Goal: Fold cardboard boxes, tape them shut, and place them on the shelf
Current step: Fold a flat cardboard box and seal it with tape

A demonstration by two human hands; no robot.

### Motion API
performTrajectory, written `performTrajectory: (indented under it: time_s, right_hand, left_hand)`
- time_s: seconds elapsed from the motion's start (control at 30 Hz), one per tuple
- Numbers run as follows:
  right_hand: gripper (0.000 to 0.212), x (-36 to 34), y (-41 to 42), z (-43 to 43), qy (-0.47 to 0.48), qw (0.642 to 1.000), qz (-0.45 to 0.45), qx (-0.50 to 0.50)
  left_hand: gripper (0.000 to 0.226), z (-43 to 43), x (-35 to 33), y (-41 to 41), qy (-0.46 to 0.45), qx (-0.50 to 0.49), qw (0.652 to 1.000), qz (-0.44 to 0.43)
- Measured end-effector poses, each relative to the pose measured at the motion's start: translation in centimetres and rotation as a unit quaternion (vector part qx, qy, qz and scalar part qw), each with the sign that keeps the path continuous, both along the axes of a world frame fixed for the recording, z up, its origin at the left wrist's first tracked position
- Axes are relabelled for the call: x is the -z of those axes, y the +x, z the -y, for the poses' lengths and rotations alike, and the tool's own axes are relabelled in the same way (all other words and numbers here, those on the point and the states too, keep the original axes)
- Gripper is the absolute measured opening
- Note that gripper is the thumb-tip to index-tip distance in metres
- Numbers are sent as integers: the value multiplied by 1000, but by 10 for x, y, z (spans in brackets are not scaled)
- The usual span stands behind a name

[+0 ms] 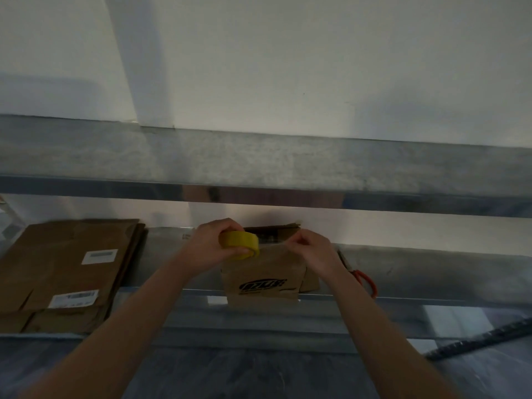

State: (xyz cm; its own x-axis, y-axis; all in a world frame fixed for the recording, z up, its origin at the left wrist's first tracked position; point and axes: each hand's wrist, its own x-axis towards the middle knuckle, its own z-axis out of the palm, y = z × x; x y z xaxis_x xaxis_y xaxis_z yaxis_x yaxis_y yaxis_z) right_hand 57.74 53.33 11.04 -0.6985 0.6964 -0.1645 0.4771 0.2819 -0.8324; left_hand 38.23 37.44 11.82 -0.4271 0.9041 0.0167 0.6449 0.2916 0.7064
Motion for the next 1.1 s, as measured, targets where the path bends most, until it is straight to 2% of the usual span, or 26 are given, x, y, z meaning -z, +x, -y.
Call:
performTrajectory:
  time_s: [0.2, 0.3, 0.43, 0.53, 0.63, 0.7, 0.83, 0.93, 1.1]
  right_hand:
    - [5, 2, -7, -5, -39, 999, -14, 5]
    - [5, 4, -11, -10, 13, 1000, -9, 21]
    - [9, 11, -16, -12, 147, 988, 46, 16]
    - [9, 15, -20, -8, 153, 982, 103, 38]
    - [8, 23, -24, -8, 158, 978, 131, 19]
    - [8, 27, -26, -10, 154, 981, 118, 13]
    - [7, 25, -26, -9, 204, 977, 38, 50]
    - [13, 25, -24, -12, 177, 984, 25, 21]
    - [14, 25, -23, -10, -15, 999, 45, -14]
  left_hand:
    - [38, -3, -1, -10, 25, 14, 999, -24]
    - [44, -10, -1, -13, 25, 14, 998, -56]
    - [40, -19, 2, -11, 11, -27, 998, -50]
    - [41, -20, 9, -14, -10, -25, 999, -34]
    - [40, -18, 16, -19, -17, -22, 999, -22]
    - [41, -16, 21, -20, -16, -21, 1000, -15]
    - [39, -16, 20, -22, -3, -28, 1000, 5]
    - [36, -15, 15, -27, 10, -33, 999, 7]
    - [37, -14, 17, -30, -6, -23, 1000, 1]
